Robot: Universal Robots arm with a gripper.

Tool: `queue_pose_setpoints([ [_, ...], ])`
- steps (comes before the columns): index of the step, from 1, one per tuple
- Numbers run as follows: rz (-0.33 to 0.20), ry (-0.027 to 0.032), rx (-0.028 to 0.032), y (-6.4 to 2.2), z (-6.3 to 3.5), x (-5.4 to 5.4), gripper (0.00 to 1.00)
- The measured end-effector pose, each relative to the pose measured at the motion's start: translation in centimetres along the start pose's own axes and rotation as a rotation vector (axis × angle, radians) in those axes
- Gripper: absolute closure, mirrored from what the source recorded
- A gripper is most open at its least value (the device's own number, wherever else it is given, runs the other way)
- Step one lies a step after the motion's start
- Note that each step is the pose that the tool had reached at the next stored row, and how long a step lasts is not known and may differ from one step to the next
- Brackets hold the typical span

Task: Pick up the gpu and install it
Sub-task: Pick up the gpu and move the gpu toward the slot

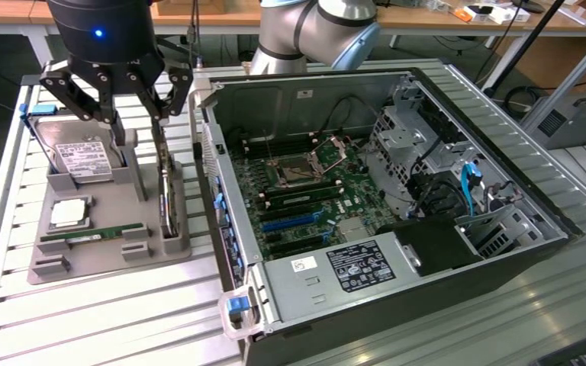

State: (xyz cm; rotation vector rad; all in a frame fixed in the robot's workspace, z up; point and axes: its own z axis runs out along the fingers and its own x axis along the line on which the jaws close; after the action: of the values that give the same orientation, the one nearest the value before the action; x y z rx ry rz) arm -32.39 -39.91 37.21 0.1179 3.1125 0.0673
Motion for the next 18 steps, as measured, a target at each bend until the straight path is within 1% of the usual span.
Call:
queue_pose_setpoints([
  [18,0.000,0.0000,0.0000,-0.03,0.41,0.01,0.52],
])
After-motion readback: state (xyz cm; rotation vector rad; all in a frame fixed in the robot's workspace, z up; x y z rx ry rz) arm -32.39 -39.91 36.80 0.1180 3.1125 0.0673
